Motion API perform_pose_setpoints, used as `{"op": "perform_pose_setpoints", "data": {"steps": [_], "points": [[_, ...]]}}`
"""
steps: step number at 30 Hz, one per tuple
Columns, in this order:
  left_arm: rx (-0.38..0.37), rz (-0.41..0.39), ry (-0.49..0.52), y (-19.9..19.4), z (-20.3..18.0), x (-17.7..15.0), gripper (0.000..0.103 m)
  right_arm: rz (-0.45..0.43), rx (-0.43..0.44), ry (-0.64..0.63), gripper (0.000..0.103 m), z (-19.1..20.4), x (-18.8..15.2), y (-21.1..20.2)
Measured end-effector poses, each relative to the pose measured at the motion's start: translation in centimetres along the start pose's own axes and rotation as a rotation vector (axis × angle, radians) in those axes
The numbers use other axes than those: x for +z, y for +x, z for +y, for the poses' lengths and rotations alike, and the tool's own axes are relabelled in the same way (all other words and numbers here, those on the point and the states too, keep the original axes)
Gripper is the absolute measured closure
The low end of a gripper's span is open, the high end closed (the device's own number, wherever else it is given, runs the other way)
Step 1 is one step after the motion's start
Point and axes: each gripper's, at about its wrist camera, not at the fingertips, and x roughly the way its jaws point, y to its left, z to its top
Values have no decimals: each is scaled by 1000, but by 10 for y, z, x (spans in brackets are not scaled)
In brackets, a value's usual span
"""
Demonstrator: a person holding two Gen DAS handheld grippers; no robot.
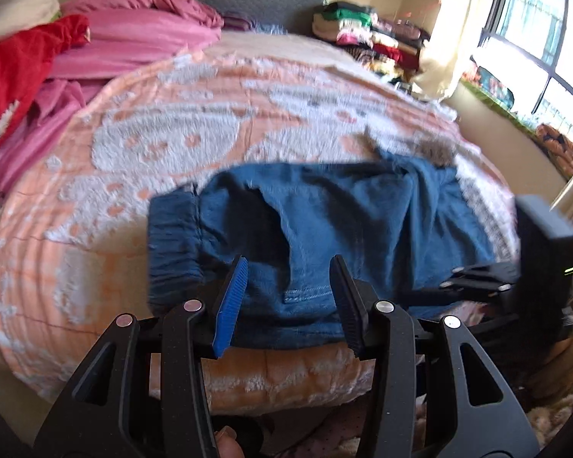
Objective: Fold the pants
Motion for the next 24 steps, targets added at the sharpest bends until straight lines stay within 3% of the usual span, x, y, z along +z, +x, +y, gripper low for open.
{"op": "perform_pose_setpoints", "data": {"steps": [4, 7, 11, 18, 24], "points": [[50, 78, 11, 26, 4, -13, 65, -61, -30, 37, 71, -6, 2, -26], [55, 90, 14, 33, 6, -20, 65, -110, -50, 57, 65, -15, 12, -34], [63, 89, 14, 36, 5, -23, 65, -93, -59, 69, 65, -25, 27, -18], [63, 75, 9, 38, 6, -25, 65, 24, -107, 119, 65, -38, 28, 23], [39, -24, -10, 9, 2, -21, 59, -14, -66, 157, 65, -48, 27, 1]]}}
